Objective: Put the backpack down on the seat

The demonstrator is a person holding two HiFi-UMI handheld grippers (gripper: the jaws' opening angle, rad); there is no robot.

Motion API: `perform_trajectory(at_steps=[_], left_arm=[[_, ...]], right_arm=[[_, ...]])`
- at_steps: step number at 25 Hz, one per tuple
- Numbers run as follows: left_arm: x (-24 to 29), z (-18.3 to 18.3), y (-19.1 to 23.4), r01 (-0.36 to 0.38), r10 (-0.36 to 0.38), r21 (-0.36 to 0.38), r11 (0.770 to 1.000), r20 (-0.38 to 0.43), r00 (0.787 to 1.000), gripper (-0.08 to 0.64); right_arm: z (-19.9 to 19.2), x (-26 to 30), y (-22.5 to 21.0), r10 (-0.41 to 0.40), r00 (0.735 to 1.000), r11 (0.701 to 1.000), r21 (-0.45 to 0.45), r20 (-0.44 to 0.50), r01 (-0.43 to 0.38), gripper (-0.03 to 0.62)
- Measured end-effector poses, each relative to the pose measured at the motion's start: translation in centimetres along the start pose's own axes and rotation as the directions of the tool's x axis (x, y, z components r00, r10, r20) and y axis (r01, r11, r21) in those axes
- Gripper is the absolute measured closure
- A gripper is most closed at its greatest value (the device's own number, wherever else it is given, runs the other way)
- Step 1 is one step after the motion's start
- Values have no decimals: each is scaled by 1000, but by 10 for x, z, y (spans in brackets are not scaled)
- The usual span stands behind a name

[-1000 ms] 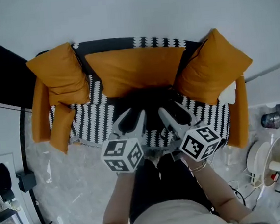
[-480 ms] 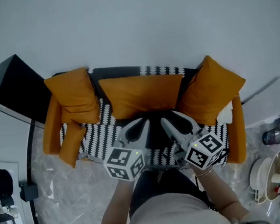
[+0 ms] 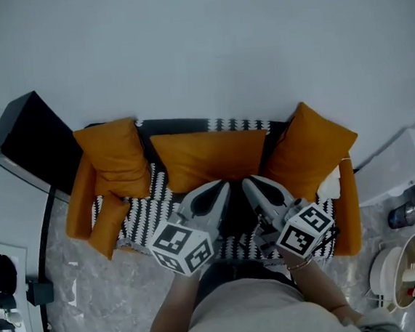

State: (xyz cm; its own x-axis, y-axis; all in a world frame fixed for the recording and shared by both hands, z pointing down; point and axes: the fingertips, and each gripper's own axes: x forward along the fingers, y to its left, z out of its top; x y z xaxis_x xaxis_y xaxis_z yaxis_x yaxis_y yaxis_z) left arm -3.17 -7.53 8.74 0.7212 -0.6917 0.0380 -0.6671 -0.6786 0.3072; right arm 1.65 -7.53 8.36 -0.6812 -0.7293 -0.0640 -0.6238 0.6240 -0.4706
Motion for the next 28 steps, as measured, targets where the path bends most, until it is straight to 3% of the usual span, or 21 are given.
perform_trajectory(at_steps=[3,7,11,17,28], left_arm=[[-1,2,-8,26,-26,8,1000,2,1000,552],[-2,0,-6,2,-1,33,999,-27,1000,554],[-7,-6,4,-42,42,4,999,-61,997,554],[-6,-11,4,-66,68,24,998,-79,995,554],[-6,-17,2,-48,49,9,999,-89,995,554]], right_arm=[[4,0,9,40,999,999,-1,11,-40,589],[5,1,11,52,998,999,4,40,-52,589],[0,3,16,64,998,997,-41,10,-64,589],[-7,8,25,83,995,990,-110,-49,-88,589],[-17,10,20,17,997,975,-218,-78,-34,589]])
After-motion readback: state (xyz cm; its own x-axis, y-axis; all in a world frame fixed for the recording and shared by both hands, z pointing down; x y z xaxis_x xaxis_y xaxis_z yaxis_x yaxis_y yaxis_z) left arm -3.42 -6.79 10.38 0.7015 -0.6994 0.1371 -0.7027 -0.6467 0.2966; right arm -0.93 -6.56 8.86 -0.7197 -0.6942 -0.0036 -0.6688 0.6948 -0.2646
